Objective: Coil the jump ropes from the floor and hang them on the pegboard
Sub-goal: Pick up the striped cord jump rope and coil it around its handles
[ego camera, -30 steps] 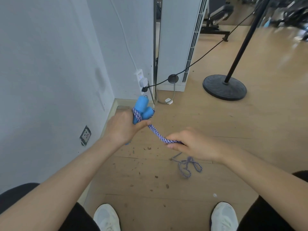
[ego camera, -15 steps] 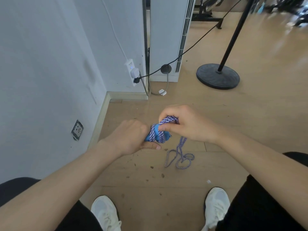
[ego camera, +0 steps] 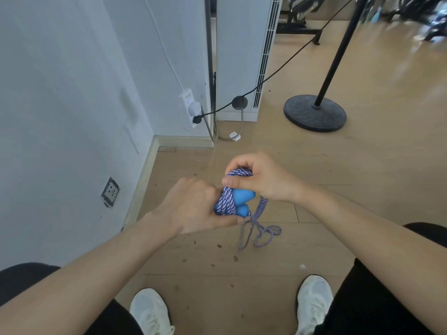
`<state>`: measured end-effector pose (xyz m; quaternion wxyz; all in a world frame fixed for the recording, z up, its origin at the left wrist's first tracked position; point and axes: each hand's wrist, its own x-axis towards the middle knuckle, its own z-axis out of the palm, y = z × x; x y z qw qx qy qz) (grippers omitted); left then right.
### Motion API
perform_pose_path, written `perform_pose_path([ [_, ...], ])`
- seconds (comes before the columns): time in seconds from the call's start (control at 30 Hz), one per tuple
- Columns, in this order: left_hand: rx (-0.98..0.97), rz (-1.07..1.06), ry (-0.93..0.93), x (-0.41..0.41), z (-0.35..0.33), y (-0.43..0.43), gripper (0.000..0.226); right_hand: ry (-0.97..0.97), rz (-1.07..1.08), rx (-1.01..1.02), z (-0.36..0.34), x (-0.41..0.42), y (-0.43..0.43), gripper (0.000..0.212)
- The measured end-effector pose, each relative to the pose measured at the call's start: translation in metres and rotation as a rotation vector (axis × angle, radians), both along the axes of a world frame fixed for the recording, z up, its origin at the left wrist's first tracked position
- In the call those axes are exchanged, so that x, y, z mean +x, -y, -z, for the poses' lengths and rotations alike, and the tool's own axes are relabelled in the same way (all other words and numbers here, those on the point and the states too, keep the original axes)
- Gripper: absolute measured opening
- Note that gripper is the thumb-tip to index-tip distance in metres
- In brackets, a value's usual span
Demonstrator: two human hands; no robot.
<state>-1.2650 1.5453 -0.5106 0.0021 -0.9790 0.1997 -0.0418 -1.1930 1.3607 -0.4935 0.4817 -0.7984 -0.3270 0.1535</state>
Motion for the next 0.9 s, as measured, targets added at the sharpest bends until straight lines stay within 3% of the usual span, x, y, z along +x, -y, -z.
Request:
perform_pose_path([
  [0.13,-0.003,0.038,-0.018,0.002,-0.002,-0.006,0.071,-0.023,0.080,0.002,0.011,0.002,-0.002,0.011],
  [0.27,-0.093,0.033,-0.117,0.003,-0.002,-0.007,0.065,0.169,0.148,0.019,0.007,0.002,-0.001,0.011],
  [0.33,-0.173,-0.023,-0.172,0.004,-0.004,-0.008,0.059,0.093,0.092,0.070,0.002,-0.003,0.000,0.009],
  [0.43,-0.353,-0.061,-0.231,0.007,-0.010,-0.013,0.048,-0.080,-0.046,0.096,0.000,-0.015,0.002,0.025],
  [0.5,-0.435,-0.045,-0.226,0.011,-0.010,-0.019,0.050,-0.172,-0.102,0.113,0.002,-0.021,0.001,0.046],
  [0.6,-0.483,-0.067,-0.219,0.014,-0.008,-0.024,0.059,-0.146,-0.122,0.051,0.008,-0.023,0.003,0.077],
  [0.77,-0.703,-0.080,-0.374,0.015,-0.009,-0.026,0.077,-0.106,-0.068,0.093,0.007,-0.026,0.003,0.085],
  [0.83,-0.783,-0.053,-0.466,0.016,-0.013,-0.027,0.069,-0.093,-0.079,0.103,0.008,-0.028,0.001,0.082],
  [0.9,-0.862,-0.024,-0.563,0.015,-0.019,-0.027,0.046,-0.072,-0.062,0.107,0.009,-0.030,-0.002,0.078],
])
